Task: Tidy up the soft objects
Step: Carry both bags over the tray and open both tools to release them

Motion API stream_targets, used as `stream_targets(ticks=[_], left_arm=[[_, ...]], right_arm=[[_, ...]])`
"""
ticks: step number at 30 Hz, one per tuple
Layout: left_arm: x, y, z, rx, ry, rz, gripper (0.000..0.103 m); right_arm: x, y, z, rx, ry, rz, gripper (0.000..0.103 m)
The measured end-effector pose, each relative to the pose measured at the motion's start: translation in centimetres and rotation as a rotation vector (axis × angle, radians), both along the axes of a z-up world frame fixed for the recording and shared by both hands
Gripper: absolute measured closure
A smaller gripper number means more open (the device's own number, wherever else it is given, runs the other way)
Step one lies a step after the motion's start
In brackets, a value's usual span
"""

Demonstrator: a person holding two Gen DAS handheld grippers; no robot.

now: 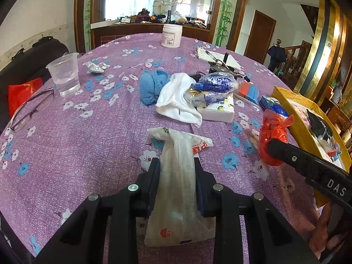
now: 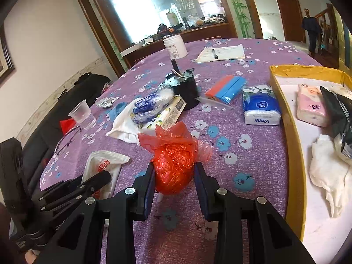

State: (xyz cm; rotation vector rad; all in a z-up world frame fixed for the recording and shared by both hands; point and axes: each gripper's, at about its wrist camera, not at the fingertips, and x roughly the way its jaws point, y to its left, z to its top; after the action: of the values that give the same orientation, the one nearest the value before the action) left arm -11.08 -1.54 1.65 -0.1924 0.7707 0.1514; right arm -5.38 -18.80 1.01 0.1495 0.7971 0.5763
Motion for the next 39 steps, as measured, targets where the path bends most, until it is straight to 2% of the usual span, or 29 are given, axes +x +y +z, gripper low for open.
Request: stream_targets(ticks=[9,13,16,21,32,39], left_arm=[[-0.3,0.4,0.0,-0.032,-0.014,0.011,0.075],[-0.4,0.6,0.0,-0.043,-0.021,0.019,0.075],[-0.5,0.3,0.2,-0.04,-0.028,0.007,0.075],[-0.6,-0.6,0.3,-0.083,-0.028,-0.017,0.075],[-1.6,-8.3,5.3,-0.064,-0.1,-0.203,0.075],[-0.6,-14.1,7.5,-0.09,-0.112,-0.326,0.075]], right_arm=[[0.0,-0.1,0.0,0.011,-0.002,0.005,0.066],[-0.6,-0.7,0.4,0.027,-0.033,-0.011,0.066],[-1.4,-1.5,0.7,0.059,-0.017,0.0,0.066],[-3.0,-3.7,2.4,0.097,-0.044,0.006,0.066],[-6.4,-12.7,5.7,0.194,-0.139,-0.1,0.066],[-6.7,-19.9,6.2,0.22,-0.147,-0.243,0.066]])
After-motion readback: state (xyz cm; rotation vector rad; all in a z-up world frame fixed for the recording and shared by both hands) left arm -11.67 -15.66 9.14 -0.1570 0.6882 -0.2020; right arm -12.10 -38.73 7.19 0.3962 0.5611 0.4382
